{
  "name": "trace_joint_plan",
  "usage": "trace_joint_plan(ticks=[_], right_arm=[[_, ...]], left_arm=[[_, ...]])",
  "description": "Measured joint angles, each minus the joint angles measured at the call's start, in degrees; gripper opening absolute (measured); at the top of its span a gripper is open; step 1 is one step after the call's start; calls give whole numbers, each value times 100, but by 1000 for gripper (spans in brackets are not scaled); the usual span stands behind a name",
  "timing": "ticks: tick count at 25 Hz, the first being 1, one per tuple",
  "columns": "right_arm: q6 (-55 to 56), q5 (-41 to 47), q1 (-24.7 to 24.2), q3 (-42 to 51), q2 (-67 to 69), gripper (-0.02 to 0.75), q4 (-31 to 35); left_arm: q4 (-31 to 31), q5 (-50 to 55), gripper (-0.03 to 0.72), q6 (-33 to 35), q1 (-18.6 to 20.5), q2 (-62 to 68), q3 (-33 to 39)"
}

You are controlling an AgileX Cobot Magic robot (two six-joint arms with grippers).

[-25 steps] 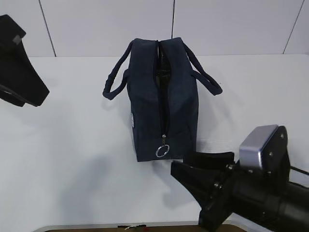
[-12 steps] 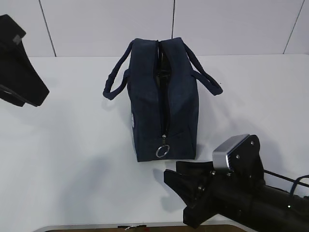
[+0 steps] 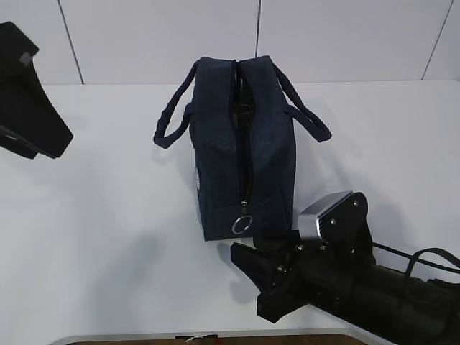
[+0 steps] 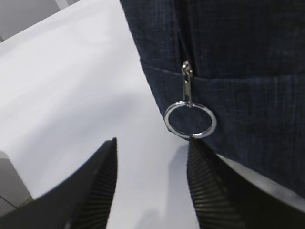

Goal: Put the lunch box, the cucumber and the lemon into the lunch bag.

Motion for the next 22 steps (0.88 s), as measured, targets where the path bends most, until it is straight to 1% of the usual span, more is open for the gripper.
trace_joint_plan(ticks=[3,6,16,22], right_arm=[[0,-8,0,-9,4,440,38],[-76,-13,0,-75,40,470,70],[-224,221,0,-463,99,481,143],[-287,325,0,-466,104,481,448]], left_arm=[[0,0,237,0,0,0,0],[0,0,238,-10,0,0,0],[0,0,238,-10,0,0,0],[-12,0,238,-10,0,0,0]])
